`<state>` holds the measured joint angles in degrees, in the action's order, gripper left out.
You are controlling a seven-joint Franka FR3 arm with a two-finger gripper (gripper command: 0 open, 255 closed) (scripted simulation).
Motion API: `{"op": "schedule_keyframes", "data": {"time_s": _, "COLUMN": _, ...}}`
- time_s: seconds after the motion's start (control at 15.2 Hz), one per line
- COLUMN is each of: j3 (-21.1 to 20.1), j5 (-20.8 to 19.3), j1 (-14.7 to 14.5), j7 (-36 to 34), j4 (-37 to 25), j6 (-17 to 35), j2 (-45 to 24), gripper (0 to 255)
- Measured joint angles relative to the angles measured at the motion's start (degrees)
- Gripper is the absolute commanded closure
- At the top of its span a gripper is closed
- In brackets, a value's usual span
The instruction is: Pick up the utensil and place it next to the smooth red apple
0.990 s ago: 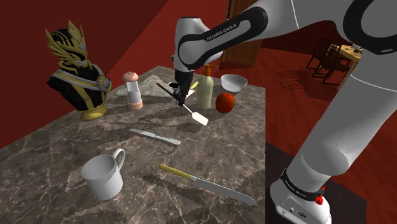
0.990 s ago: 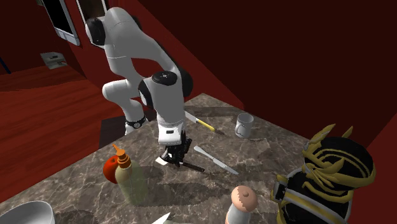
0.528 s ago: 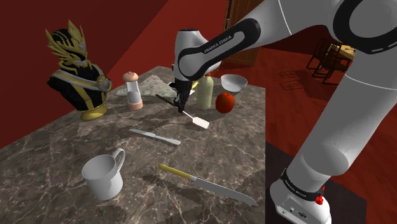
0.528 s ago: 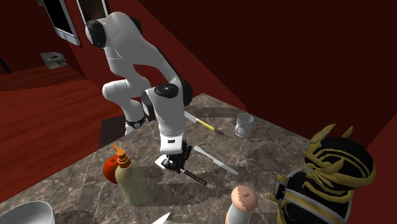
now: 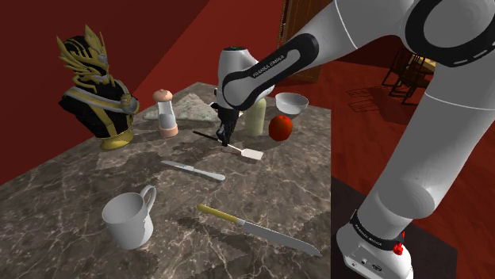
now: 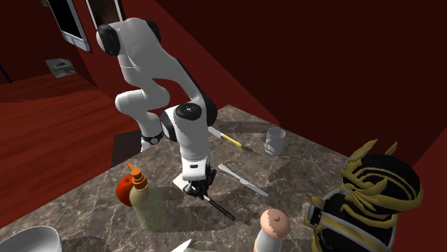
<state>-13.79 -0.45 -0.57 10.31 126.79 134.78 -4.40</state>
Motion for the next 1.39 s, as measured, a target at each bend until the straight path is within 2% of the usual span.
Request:
{"op": "schedule_keyframes", "data": {"time_s": 0.2, "j3": 0.0, "j5": -0.01, "j1": 0.0, "j7": -0.01, "j4": 0.03, "j6": 0.07, "j2": -0.02, "gripper": 255}}
{"op": "schedule_keyframes", "data": {"time_s": 0.26, "j3": 0.0, "j5": -0.01, "j1": 0.0, "j7": -0.01, "j4": 0.03, "j6": 0.07, "j2": -0.02, "gripper": 0}}
{"op": "schedule_keyframes", "data": {"time_s": 0.66, "j3": 0.0, "j5": -0.01, "j1": 0.0, "j7": -0.01, "j4": 0.03, "j6": 0.07, "j2": -0.02, "gripper": 0}}
{"op": "schedule_keyframes", "data": {"time_s": 0.99, "j3": 0.03, "j5": 1.27, "j1": 0.22, "j7": 0.97, "j4": -2.29, "j6": -6.11, "j2": 4.05, "gripper": 0}}
{"op": "schedule_keyframes", "data": {"time_s": 1.39, "j3": 0.01, "j5": 1.39, "j1": 0.2, "j7": 1.0, "j4": -2.54, "j6": -6.83, "j2": 4.44, "gripper": 0}}
